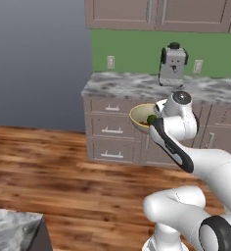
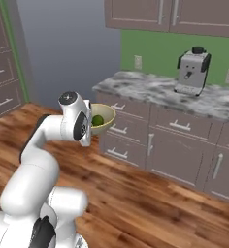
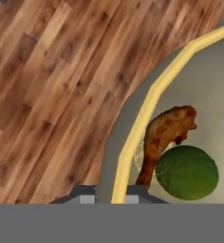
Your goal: Pick the chicken drumstick and lime from their plates and place them in the bowl. Then put the bowl in the fridge.
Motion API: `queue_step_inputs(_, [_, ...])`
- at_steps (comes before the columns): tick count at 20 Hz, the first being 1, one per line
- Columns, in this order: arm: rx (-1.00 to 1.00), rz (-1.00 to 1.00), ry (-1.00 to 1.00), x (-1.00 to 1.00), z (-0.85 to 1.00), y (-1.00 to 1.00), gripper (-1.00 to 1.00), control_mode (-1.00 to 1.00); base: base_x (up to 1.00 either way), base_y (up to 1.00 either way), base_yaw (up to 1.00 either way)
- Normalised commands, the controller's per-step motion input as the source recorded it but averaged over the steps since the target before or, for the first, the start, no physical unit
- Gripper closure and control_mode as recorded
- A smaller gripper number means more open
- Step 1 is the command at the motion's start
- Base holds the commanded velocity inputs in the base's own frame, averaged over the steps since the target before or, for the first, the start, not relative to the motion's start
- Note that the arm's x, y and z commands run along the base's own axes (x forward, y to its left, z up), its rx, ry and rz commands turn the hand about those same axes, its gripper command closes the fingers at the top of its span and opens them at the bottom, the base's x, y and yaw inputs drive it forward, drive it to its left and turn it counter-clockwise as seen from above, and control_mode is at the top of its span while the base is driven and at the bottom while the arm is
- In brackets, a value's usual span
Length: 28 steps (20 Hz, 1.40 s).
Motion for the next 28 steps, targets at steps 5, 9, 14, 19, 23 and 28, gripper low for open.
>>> queue_step_inputs(5, [0.00,0.00,0.00,0.00,0.00,0.00,1.00,1.00,0.84,0.30,0.08])
queue_step_inputs(9, [0.00,0.00,0.00,0.00,0.00,0.00,1.00,1.00,0.68,0.23,0.28])
queue_step_inputs(14, [0.00,0.00,0.00,0.00,0.00,0.00,1.00,1.00,0.72,0.08,0.36])
queue_step_inputs(19, [0.00,0.00,0.00,0.00,0.00,0.00,1.00,1.00,0.69,0.01,0.46])
queue_step_inputs(23, [0.00,0.00,0.00,0.00,0.00,0.00,1.00,1.00,0.74,0.00,0.47])
queue_step_inputs(28, [0.00,0.00,0.00,0.00,0.00,0.00,1.00,1.00,0.75,0.00,0.47])
